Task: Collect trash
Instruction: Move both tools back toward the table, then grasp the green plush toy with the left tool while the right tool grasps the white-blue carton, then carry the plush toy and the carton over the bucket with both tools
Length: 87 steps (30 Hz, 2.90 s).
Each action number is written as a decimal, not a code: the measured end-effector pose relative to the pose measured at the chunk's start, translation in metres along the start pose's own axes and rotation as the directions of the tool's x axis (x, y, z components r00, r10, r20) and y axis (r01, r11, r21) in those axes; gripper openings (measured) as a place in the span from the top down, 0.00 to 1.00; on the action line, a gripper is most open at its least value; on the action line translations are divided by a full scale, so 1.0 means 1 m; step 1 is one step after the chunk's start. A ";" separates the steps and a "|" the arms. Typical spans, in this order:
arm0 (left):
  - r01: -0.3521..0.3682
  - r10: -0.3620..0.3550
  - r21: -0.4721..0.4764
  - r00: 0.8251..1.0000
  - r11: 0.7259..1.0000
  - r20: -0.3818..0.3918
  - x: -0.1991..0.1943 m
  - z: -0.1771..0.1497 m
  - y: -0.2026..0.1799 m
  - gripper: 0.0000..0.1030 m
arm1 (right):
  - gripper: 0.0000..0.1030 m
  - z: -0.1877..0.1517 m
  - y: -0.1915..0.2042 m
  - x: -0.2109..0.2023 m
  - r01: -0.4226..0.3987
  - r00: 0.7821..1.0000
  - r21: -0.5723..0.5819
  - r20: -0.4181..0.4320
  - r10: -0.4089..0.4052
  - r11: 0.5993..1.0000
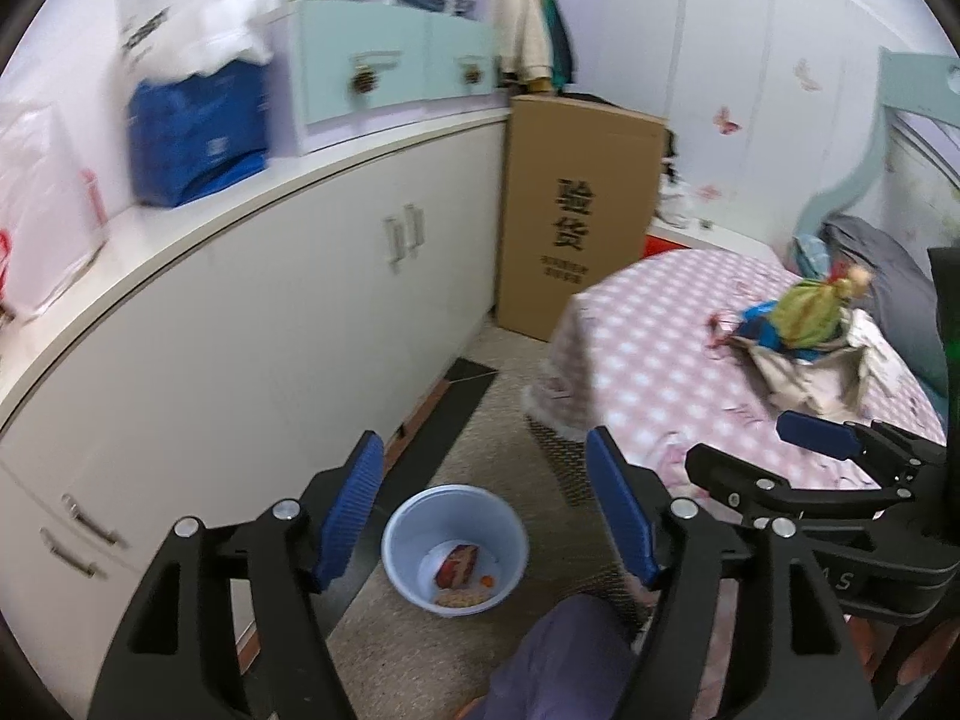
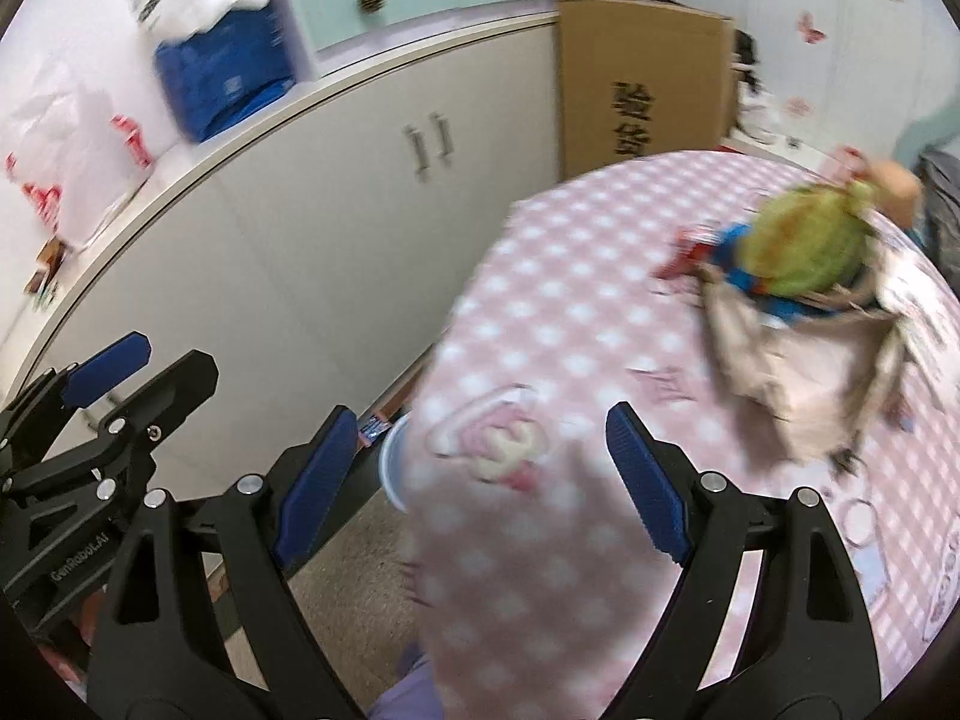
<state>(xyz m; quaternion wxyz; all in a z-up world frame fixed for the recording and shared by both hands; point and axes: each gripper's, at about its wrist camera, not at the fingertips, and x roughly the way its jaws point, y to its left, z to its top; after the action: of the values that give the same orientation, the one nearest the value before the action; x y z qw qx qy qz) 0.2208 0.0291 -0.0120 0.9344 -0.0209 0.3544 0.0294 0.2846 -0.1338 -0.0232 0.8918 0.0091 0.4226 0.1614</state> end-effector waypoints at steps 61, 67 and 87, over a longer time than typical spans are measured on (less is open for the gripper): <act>0.283 -0.292 0.120 0.954 0.952 0.066 0.054 0.046 -0.109 0.77 | 0.93 0.022 -0.195 -0.045 0.135 0.976 0.305 0.122 -0.179 0.943; 0.247 -0.254 0.080 0.963 0.966 0.087 0.050 0.038 -0.090 0.77 | 0.94 0.021 -0.187 -0.063 0.146 0.963 0.313 0.171 -0.207 0.939; 0.068 -0.065 -0.007 0.982 0.998 0.179 0.006 0.040 -0.012 0.77 | 0.94 0.052 -0.095 -0.065 0.019 0.964 0.165 0.258 -0.061 0.986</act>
<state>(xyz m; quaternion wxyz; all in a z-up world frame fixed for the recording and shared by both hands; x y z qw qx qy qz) 0.2525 0.0198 0.0141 0.9627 -0.0362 0.2681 0.0023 0.3122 -0.2367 0.0442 0.9392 0.0940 0.3129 0.1060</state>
